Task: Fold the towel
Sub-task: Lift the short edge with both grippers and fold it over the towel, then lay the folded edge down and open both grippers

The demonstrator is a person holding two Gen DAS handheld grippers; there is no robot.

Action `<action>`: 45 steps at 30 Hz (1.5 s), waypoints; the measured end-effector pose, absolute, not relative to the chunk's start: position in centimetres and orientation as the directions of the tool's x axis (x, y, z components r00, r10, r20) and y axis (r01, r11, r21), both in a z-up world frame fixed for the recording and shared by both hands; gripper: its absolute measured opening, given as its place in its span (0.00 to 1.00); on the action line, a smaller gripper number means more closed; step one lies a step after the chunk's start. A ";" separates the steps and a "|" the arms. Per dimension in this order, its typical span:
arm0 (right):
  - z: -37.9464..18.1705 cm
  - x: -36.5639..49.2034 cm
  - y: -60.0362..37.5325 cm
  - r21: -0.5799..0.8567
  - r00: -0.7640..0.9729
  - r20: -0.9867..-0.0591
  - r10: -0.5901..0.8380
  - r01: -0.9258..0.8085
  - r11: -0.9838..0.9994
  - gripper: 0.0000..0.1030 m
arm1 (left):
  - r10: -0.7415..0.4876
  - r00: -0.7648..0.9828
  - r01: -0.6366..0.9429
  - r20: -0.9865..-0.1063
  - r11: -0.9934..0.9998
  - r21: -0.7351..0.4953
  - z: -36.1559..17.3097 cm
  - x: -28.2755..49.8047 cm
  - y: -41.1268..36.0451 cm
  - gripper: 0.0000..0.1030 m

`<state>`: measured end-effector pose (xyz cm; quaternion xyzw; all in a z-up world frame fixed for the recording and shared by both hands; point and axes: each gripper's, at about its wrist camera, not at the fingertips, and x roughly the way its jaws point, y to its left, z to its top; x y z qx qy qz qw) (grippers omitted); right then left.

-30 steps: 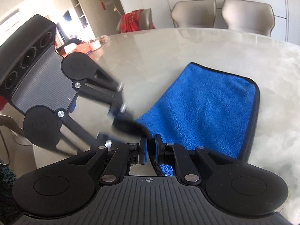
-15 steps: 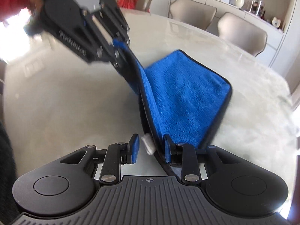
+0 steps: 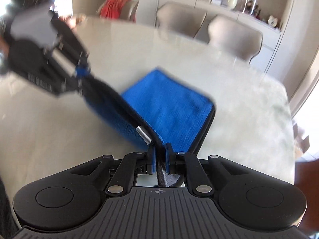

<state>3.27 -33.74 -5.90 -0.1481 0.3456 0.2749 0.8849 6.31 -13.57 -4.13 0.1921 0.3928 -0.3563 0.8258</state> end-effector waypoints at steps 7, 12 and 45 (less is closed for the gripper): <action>-6.6 12.3 -33.9 -0.107 0.597 -0.707 0.378 -0.620 0.777 0.09 | -0.386 0.534 0.649 -0.752 0.758 0.072 -4.0 12.0 -13.3 0.12; -7.8 16.9 -33.4 -0.118 0.558 -0.750 0.354 -0.640 0.760 0.09 | -0.347 0.521 0.578 -0.780 0.816 0.023 -6.5 17.8 -13.1 0.13; -12.0 20.9 -40.5 0.246 0.570 -0.710 0.414 -0.350 0.904 0.32 | -0.408 0.554 0.499 -0.725 0.861 -0.103 -9.2 18.3 -13.2 0.37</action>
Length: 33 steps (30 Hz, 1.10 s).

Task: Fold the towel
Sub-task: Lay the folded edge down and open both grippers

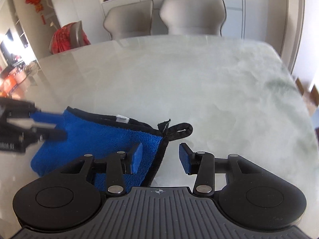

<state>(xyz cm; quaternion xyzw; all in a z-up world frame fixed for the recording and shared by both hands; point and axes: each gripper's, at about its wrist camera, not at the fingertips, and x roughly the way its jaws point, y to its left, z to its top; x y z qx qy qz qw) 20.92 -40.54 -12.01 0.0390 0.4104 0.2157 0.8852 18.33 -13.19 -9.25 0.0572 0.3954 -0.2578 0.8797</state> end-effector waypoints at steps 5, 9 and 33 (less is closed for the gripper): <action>-11.6 21.7 -40.2 0.270 0.574 -0.675 0.463 -0.392 0.880 0.13 | -0.363 0.554 0.454 -0.750 0.886 -0.094 -10.4 18.5 -12.6 0.37; -10.8 22.7 -39.2 0.192 0.598 -0.675 0.431 -0.422 0.886 0.13 | -0.295 0.589 0.427 -0.752 0.904 -0.020 -10.3 18.3 -12.3 0.36; -12.3 18.1 -38.1 0.178 0.600 -0.662 0.450 -0.457 0.871 0.40 | -0.389 0.628 0.465 -0.674 0.882 -0.076 -11.8 16.2 -14.0 0.49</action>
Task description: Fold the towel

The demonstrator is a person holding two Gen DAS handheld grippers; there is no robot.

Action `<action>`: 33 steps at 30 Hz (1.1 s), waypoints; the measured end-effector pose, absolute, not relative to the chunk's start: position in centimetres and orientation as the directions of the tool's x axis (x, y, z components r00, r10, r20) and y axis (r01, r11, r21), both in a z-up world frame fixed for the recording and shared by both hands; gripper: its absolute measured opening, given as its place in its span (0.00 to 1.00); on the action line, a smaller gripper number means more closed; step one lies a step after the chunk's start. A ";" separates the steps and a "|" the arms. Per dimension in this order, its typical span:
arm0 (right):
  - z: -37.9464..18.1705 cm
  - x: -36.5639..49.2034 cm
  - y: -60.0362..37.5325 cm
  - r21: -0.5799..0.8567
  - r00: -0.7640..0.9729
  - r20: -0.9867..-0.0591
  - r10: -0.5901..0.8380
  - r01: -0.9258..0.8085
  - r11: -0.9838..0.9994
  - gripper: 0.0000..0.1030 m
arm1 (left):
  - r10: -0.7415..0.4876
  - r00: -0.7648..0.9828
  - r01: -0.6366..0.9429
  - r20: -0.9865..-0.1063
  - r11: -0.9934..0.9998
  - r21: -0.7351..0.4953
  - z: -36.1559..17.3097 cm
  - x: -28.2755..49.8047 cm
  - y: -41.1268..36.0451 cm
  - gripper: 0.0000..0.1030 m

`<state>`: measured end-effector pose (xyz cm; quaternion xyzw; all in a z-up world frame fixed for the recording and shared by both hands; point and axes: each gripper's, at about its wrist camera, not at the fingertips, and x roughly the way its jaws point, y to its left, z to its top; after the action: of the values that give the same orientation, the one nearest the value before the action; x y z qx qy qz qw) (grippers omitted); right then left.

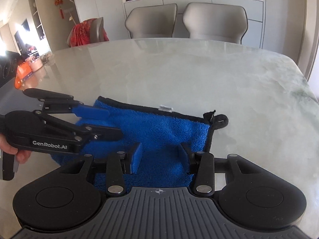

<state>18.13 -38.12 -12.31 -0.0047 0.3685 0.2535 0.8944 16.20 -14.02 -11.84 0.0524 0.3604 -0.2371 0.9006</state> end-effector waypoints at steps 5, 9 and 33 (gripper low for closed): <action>-10.5 17.9 -39.3 0.198 0.635 -0.638 0.435 -0.411 0.890 0.40 | -0.331 0.659 0.421 -0.675 0.906 -0.034 -10.6 14.4 -14.1 0.48; -9.3 15.8 -39.4 0.232 0.633 -0.592 0.499 -0.460 0.857 0.40 | -0.422 0.677 0.445 -0.603 0.887 -0.122 -8.9 10.5 -13.9 0.51; -12.5 10.7 -40.5 0.387 0.613 -0.572 0.545 -0.385 0.838 0.38 | -0.339 0.629 0.314 -0.699 0.934 -0.170 -11.7 7.4 -11.3 0.60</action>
<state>10.75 -40.50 -12.48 0.1132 0.3543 0.2608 0.8909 7.40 -11.30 -11.66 -0.0161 0.3907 -0.1809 0.9024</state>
